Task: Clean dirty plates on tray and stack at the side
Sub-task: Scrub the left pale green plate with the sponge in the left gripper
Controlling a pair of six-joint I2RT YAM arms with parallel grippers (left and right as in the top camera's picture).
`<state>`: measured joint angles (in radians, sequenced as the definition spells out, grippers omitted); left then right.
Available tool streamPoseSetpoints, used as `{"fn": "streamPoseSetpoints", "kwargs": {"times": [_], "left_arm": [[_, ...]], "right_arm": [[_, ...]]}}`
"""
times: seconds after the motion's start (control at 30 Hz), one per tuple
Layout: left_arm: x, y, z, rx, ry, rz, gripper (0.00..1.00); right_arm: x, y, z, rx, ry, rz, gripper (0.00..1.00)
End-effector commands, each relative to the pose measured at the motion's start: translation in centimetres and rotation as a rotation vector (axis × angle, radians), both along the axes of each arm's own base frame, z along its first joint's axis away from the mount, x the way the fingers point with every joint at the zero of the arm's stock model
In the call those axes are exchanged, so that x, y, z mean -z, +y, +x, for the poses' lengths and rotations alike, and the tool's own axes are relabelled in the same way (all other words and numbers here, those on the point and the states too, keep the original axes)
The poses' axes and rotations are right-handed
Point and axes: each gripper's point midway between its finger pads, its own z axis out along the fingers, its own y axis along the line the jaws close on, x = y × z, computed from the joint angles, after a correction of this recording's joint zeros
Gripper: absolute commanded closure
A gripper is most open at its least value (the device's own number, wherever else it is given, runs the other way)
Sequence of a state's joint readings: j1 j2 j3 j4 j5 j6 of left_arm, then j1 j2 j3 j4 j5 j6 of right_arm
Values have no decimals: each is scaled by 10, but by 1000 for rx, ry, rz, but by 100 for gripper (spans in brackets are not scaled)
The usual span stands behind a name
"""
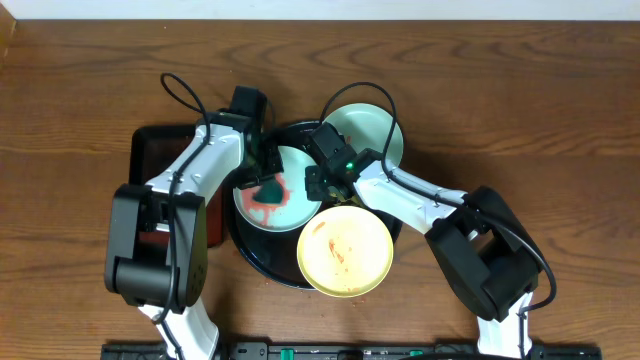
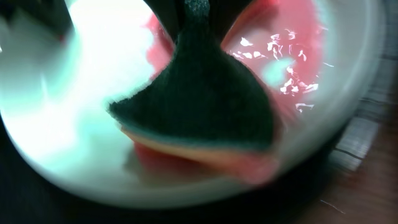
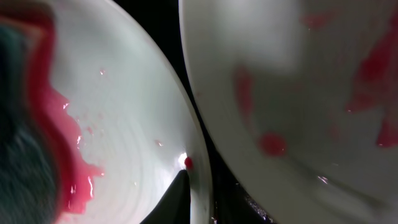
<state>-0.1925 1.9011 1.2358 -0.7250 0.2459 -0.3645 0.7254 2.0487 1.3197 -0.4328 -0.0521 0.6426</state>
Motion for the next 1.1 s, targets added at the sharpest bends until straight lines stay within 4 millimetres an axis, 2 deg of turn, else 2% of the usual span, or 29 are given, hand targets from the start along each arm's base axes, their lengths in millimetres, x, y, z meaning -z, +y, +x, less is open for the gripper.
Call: {"fn": "streamPoseSetpoints", "kwargs": {"times": [0.0,0.13,0.23,0.3,0.37,0.43,0.5,0.6,0.7,0.83,0.9,1.07], "left_arm": [[4,-48,-38,188,123,-274,93],[3,-49,-42,206,135,-281,93],[7,-42,-37,207,115,-236,93],[16,-22,-27,155,89,-108,93],[22,16,-13,24,58,126,93],[19,50,-3,-79,13,322,92],[12,71,5,-145,-30,441,93],[4,87,13,-219,-75,532,93],[4,86,14,-242,-78,528,93],[5,80,5,-213,-45,522,92],[10,62,-5,-125,5,452,93],[14,2,-37,148,133,162,93]], "right_arm": [[17,-8,-6,-7,16,-65,87],[17,-8,-6,-7,16,-65,87],[17,-8,-6,-7,16,-65,87],[17,-8,-6,-7,16,-65,87],[17,-8,-6,-7,16,-65,87],[17,-8,-6,-7,16,-65,87],[17,-8,-6,-7,16,-65,87],[17,-8,-6,-7,16,-66,87],[17,-8,-6,-7,16,-65,86],[17,-8,-6,-7,15,-66,86],[17,-8,-6,-7,15,-66,86],[17,-8,-6,-7,15,-66,86]]}}
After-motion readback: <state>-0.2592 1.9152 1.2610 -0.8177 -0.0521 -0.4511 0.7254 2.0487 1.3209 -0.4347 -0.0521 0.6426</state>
